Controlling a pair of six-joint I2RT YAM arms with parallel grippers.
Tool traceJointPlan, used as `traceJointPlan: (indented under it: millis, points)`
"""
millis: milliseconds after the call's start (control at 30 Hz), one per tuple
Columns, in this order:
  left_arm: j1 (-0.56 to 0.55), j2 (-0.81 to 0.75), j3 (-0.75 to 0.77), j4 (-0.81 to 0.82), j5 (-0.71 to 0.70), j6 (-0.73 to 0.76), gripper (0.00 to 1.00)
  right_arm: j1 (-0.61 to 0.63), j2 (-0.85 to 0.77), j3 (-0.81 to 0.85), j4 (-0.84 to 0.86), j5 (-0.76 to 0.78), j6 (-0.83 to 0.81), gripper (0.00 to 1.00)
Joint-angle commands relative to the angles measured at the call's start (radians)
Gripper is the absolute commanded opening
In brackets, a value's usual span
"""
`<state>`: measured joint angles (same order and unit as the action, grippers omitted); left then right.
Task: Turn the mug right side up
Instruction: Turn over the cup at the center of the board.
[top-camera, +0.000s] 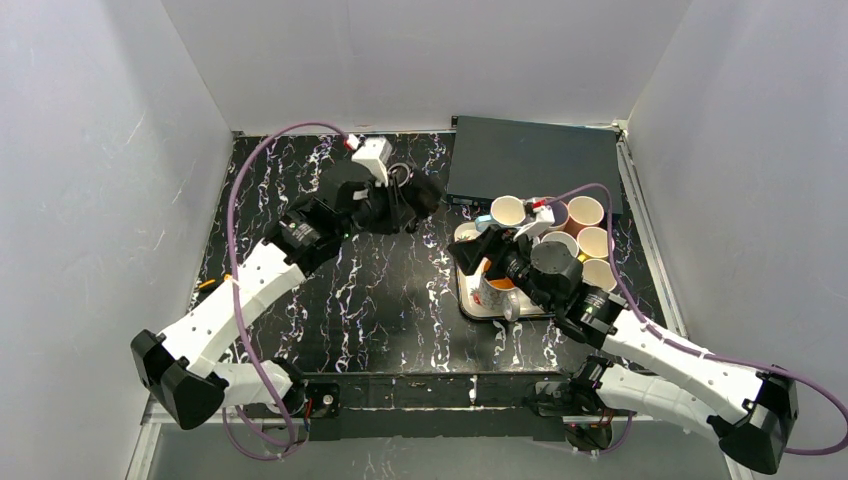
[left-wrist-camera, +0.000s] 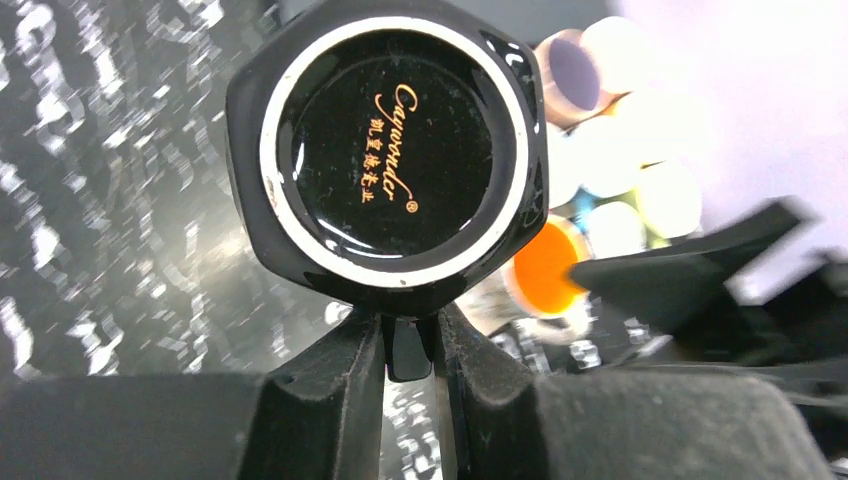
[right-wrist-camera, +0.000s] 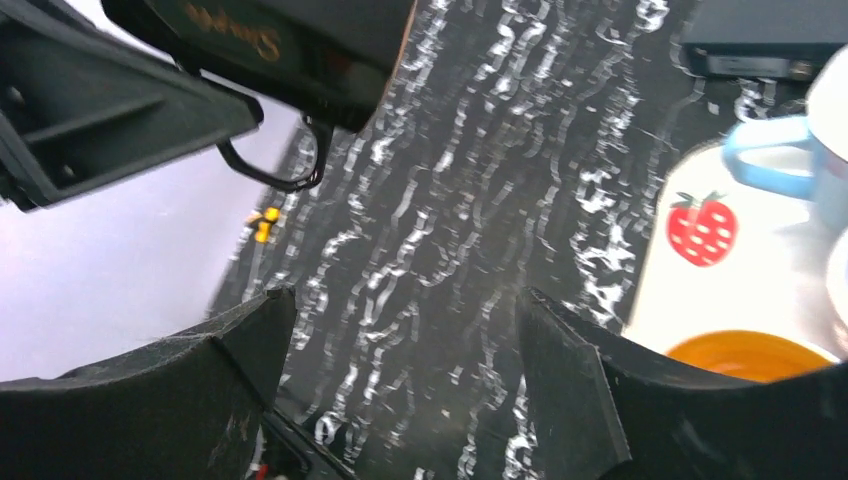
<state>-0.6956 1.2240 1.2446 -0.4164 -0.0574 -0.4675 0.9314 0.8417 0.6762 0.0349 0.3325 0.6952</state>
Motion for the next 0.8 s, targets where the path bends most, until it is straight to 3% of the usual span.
traceJointPlan:
  millis: [0,133,367,567,767]
  points:
    - [0.002,-0.003,0.147,0.146,0.196,-0.08,0.0,-0.002,-0.023,-0.015,0.328,-0.076,0.065,0.88]
    - [0.002,0.02,0.229,0.173,0.332,-0.178,0.0,-0.001,-0.015,0.014,0.467,-0.129,0.086,0.88]
    - [0.004,-0.003,0.266,0.349,0.545,-0.387,0.0,-0.002,0.008,-0.073,0.91,-0.086,0.254,0.86]
    - [0.004,-0.034,0.261,0.456,0.605,-0.458,0.0,-0.002,0.066,-0.052,1.045,-0.076,0.338,0.82]
    - [0.004,-0.044,0.263,0.477,0.617,-0.472,0.0,-0.002,0.111,-0.047,1.135,-0.063,0.413,0.7]
